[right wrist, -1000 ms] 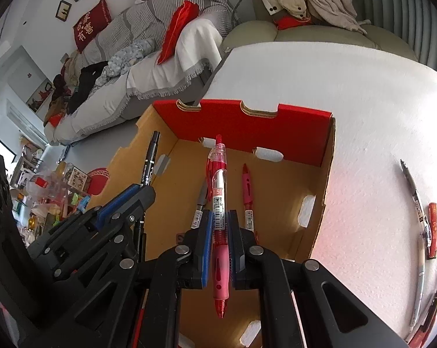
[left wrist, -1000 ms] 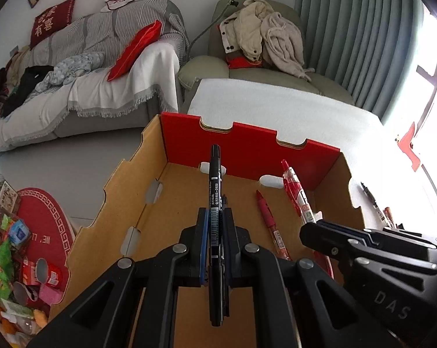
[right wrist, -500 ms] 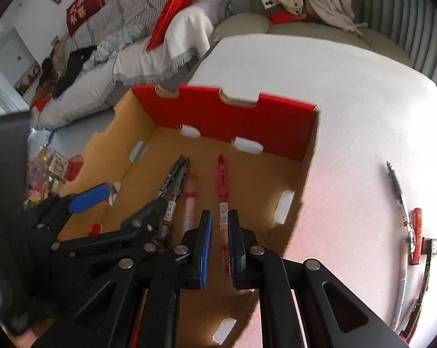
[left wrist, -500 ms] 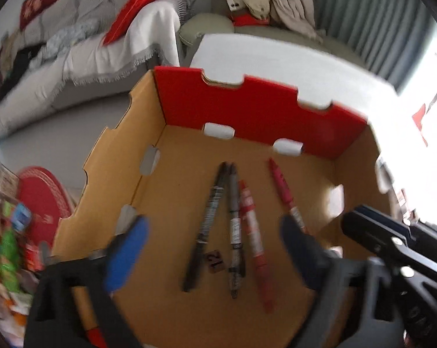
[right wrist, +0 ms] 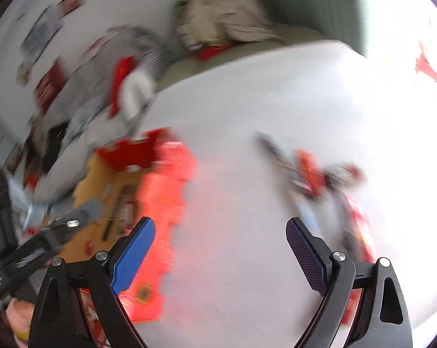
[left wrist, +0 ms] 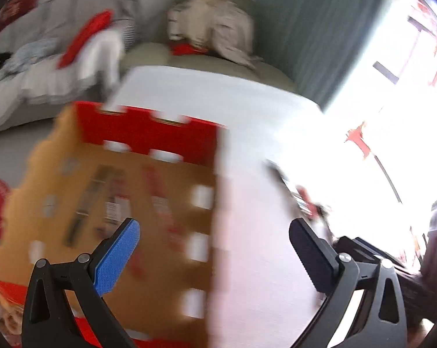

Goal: Organize rigid objects
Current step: 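Bring both open tools back over the pens on the table, then grasp the clear red gel pen with the right tool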

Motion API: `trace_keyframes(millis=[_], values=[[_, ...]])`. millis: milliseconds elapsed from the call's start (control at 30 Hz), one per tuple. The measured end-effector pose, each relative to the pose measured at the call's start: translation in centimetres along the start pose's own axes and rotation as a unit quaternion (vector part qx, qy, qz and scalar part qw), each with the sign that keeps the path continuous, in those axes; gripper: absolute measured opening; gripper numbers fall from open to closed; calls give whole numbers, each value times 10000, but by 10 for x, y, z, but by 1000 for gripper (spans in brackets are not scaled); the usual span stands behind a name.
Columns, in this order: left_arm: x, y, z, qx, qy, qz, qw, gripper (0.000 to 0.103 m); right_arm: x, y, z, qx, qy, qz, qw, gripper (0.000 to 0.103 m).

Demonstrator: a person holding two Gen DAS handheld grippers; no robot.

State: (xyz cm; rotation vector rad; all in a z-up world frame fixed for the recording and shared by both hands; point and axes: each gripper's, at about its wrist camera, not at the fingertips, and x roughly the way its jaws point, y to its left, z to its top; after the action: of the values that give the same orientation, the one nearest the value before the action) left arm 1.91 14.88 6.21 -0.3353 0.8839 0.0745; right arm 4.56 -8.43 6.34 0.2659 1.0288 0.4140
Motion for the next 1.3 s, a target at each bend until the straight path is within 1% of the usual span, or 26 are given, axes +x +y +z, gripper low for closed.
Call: trace_keyframes(millis=[67, 167, 233, 267, 333, 433, 467, 500, 533, 600, 667, 700, 767, 867, 967, 1000, 1033, 1067, 1100, 1133, 1233, 1267, 1300], values=[[13, -35, -7, 210, 81, -34, 9997, 103, -11, -37, -9, 362, 3, -206, 9991, 93], [52, -83, -19, 516, 325, 159, 9980, 103, -28, -82, -20, 803, -32, -416, 9959, 93], [88, -106, -28, 617, 615, 349, 9956, 103, -35, -106, -27, 995, -13, -506, 9938, 93], [99, -113, -33, 618, 689, 348, 9951, 103, -38, -114, -29, 1054, -10, -524, 9930, 93], [122, -129, -41, 652, 807, 466, 9935, 103, -44, -133, -33, 1145, -21, -577, 9917, 93], [145, -143, -48, 697, 960, 629, 9909, 103, -49, -155, -38, 1228, -21, -607, 9906, 93], [151, -146, -51, 741, 1000, 712, 9897, 103, -49, -158, -38, 1245, -23, -600, 9904, 93], [156, -148, -55, 842, 1030, 872, 9873, 103, -49, -161, -38, 1244, -25, -598, 9904, 93], [160, -148, -58, 945, 1020, 1018, 9850, 103, -47, -164, -37, 1214, -17, -602, 9908, 93], [157, -137, -62, 1008, 861, 1140, 9846, 103, -43, -164, -33, 1070, 10, -590, 9925, 93], [153, -127, -62, 987, 796, 1303, 9833, 103, -33, -160, -28, 738, 87, -688, 9949, 93], [152, -123, -61, 947, 834, 1308, 9833, 103, -27, -157, -26, 614, 134, -721, 9954, 93], [153, -117, -60, 813, 936, 1191, 9851, 103, -11, -150, -21, 323, 306, -793, 9959, 93], [153, -118, -61, 787, 909, 1215, 9853, 103, 9, -137, -16, -162, 487, -898, 9946, 92], [152, -124, -61, 938, 837, 1297, 9836, 103, 27, -126, -15, -721, 650, -1367, 9858, 92], [152, -126, -62, 968, 814, 1299, 9834, 103, 32, -124, -16, -823, 717, -1463, 9832, 90], [152, -132, -61, 976, 803, 1294, 9835, 103, 36, -123, -16, -899, 773, -1510, 9814, 86], [152, -131, -62, 964, 794, 1273, 9840, 103, 38, -119, -17, -1033, 735, -1602, 9789, 85], [152, -130, -62, 933, 788, 1240, 9847, 103, 40, -115, -17, -1190, 705, -1607, 9773, 78], [153, -129, -61, 900, 783, 1208, 9855, 103, 40, -109, -18, -1337, 657, -1533, 9769, 70], [154, -122, -62, 792, 768, 1117, 9876, 103, 44, -99, -16, -1624, 643, -1438, 9741, 60], [154, -123, -63, 775, 768, 1111, 9878, 103, 45, -99, -15, -1651, 681, -1379, 9742, 58], [155, -117, -61, 804, 761, 1124, 9875, 103, 44, -100, -14, -1642, 738, -1341, 9745, 51]])
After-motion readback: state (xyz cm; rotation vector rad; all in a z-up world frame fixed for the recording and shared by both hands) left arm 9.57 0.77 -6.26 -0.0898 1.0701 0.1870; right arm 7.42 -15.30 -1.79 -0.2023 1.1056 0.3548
